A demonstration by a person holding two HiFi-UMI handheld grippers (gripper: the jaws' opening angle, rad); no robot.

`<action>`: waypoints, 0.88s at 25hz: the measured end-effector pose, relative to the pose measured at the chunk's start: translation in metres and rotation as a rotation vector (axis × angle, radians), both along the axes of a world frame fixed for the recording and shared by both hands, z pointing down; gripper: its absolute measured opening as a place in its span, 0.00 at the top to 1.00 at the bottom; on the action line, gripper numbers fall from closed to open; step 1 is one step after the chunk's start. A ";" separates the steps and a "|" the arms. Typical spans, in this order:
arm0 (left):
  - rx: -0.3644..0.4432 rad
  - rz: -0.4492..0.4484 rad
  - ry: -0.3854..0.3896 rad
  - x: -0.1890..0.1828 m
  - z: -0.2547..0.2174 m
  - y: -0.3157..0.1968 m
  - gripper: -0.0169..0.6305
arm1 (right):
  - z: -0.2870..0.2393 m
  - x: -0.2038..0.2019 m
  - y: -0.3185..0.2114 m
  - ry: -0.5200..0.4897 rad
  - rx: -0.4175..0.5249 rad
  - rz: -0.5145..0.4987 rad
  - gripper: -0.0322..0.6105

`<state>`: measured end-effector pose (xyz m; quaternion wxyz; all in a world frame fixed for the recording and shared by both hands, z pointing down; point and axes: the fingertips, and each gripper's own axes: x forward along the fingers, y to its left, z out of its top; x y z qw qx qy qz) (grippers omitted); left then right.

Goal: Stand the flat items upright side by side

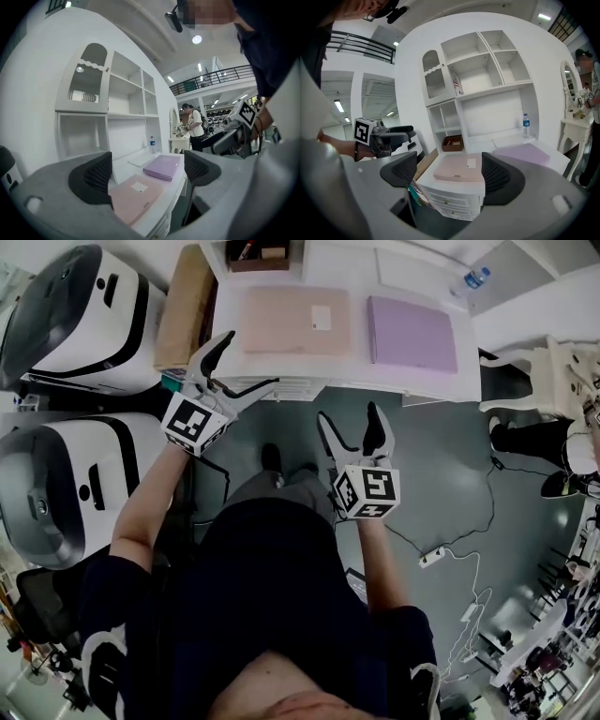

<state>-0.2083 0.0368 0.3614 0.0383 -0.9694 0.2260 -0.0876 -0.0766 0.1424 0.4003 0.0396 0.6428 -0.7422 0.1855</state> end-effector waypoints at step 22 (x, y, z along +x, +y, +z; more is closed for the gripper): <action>-0.177 0.284 -0.170 0.092 0.076 -0.165 0.22 | 0.091 0.019 -0.096 -0.343 -0.188 0.000 0.29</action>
